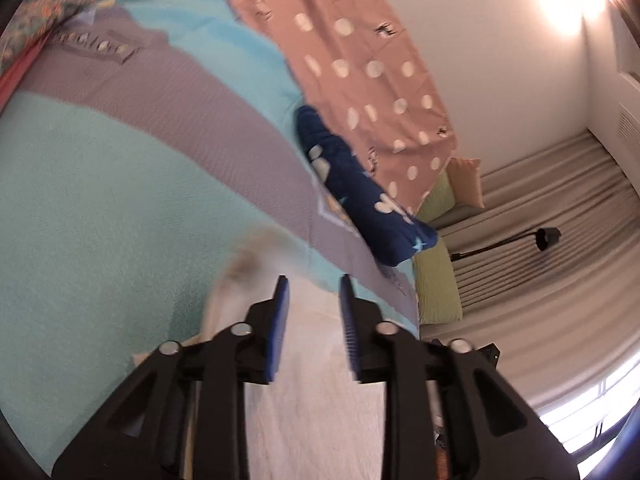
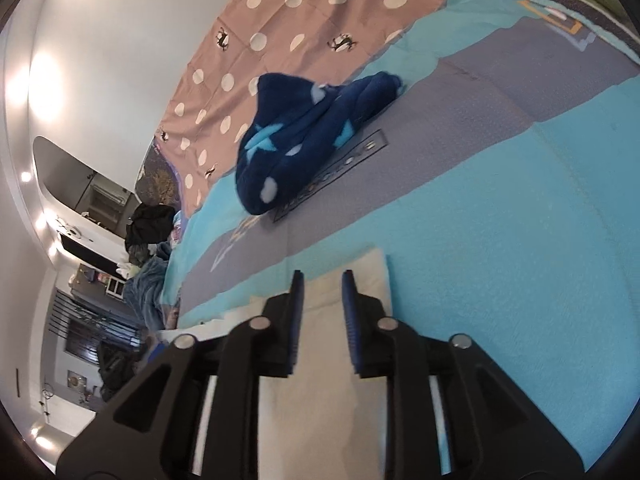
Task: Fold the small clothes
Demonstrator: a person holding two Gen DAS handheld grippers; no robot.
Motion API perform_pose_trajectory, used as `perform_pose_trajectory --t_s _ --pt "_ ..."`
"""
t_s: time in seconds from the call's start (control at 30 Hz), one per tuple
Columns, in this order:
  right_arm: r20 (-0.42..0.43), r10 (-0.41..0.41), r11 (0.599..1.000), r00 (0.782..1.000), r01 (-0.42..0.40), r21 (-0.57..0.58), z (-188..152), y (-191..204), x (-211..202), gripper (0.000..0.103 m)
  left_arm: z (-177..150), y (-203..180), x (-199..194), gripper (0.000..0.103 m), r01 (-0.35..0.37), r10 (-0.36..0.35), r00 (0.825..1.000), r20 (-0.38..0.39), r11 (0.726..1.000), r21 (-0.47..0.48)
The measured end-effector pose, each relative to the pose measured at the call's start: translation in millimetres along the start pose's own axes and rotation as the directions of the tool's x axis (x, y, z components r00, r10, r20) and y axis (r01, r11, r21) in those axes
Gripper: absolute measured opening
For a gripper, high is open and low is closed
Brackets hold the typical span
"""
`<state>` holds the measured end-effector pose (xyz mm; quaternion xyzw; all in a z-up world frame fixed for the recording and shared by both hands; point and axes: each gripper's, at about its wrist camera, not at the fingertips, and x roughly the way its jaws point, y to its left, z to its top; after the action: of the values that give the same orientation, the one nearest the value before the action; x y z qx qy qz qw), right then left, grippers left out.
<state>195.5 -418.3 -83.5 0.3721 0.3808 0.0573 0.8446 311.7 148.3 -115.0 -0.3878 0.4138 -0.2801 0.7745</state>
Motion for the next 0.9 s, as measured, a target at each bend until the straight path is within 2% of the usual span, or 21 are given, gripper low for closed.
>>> perform_pose_trajectory --t_s 0.03,0.1,0.17,0.23,0.3,0.47,0.5,0.53,0.57,0.6,0.7,0.77,0.83,0.87,0.9 --pt "0.001 -0.007 1.0 1.0 0.007 0.002 0 -4 -2 0.023 0 -1 -5 0.044 0.008 -0.008 1.0 0.012 1.0 0.009" --pt "0.0 -0.023 1.0 1.0 0.023 0.011 1 -12 -5 0.023 2 -4 -16 0.048 -0.005 0.003 0.999 0.039 0.999 0.038" --pt "-0.016 -0.038 0.999 0.999 0.038 0.001 0 -16 -5 0.024 4 -6 -21 0.049 -0.052 0.048 0.998 0.043 0.995 0.081" --pt "-0.041 -0.045 0.999 0.998 0.044 -0.014 -1 -17 -2 0.029 5 -2 -19 0.049 -0.067 0.066 0.998 0.014 0.994 0.088" --pt "-0.064 -0.054 0.998 0.996 0.052 -0.028 -2 -16 4 0.038 5 4 -8 0.049 -0.09 0.093 0.995 -0.032 0.992 0.086" --pt "-0.121 -0.053 0.998 0.991 0.047 -0.052 0 -12 23 0.04 5 13 20 0.049 -0.127 0.138 0.984 -0.114 0.987 0.103" --pt "-0.126 -0.056 0.997 0.991 0.048 -0.066 0 -10 26 0.023 5 13 22 0.048 -0.127 0.14 0.983 -0.117 0.986 0.107" --pt "-0.125 -0.056 0.996 0.991 0.046 -0.082 -1 -8 27 0.007 6 12 25 0.033 -0.121 0.135 0.983 -0.121 0.986 0.116" --pt "-0.117 -0.056 0.994 0.992 0.045 -0.098 -1 -5 26 0.002 7 10 26 0.018 -0.114 0.13 0.984 -0.126 0.986 0.123" --pt "-0.1 -0.051 0.994 0.994 0.041 -0.104 -1 -3 23 0.002 7 7 26 0.0 -0.106 0.123 0.984 -0.13 0.986 0.132" --pt "-0.004 -0.019 0.988 1.0 0.018 -0.154 -2 10 -3 0.002 6 -18 15 0.0 -0.082 0.101 0.992 -0.077 0.972 0.219" --pt "0.028 0.003 0.988 1.0 0.002 -0.155 -2 13 -17 0.002 6 -35 8 0.0 -0.067 0.084 0.995 -0.052 0.962 0.266" --pt "0.032 -0.001 0.987 1.0 0.006 -0.16 -2 14 -21 0.002 8 -42 4 0.0 -0.094 0.108 0.994 -0.034 0.952 0.29" --pt "0.025 -0.016 0.986 1.0 0.02 -0.164 -1 14 -19 0.002 9 -42 3 0.001 -0.131 0.144 0.989 -0.022 0.945 0.299" --pt "0.015 -0.028 0.986 1.0 0.03 -0.164 -2 12 -16 0.002 10 -38 4 0.017 -0.167 0.183 0.983 -0.026 0.938 0.304"
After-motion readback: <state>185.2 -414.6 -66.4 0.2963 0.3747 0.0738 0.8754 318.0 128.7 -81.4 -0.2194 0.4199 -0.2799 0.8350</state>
